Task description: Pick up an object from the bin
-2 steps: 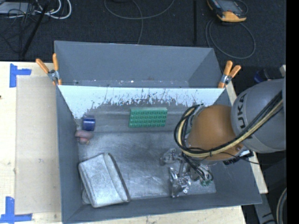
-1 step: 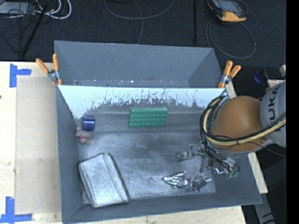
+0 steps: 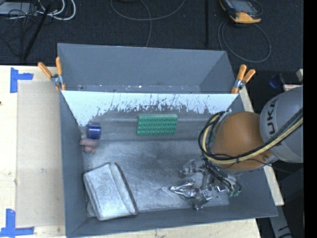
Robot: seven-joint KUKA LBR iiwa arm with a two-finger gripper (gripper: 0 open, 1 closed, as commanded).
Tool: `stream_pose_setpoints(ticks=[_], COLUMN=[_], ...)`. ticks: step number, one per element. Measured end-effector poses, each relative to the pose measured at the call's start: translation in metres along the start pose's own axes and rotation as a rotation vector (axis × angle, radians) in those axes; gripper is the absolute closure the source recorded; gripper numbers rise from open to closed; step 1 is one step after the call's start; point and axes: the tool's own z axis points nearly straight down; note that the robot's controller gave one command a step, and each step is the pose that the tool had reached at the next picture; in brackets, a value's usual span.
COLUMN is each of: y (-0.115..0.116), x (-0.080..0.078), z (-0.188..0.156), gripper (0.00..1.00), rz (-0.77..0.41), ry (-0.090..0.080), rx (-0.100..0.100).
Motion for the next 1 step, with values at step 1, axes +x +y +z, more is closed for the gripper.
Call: stream_pose_setpoints(ticks=[1], y=[-0.0013], x=[-0.0017], z=[-0.0023], gripper=[1.00], rz=[0.004], ry=[-0.006], rx=[0.001])
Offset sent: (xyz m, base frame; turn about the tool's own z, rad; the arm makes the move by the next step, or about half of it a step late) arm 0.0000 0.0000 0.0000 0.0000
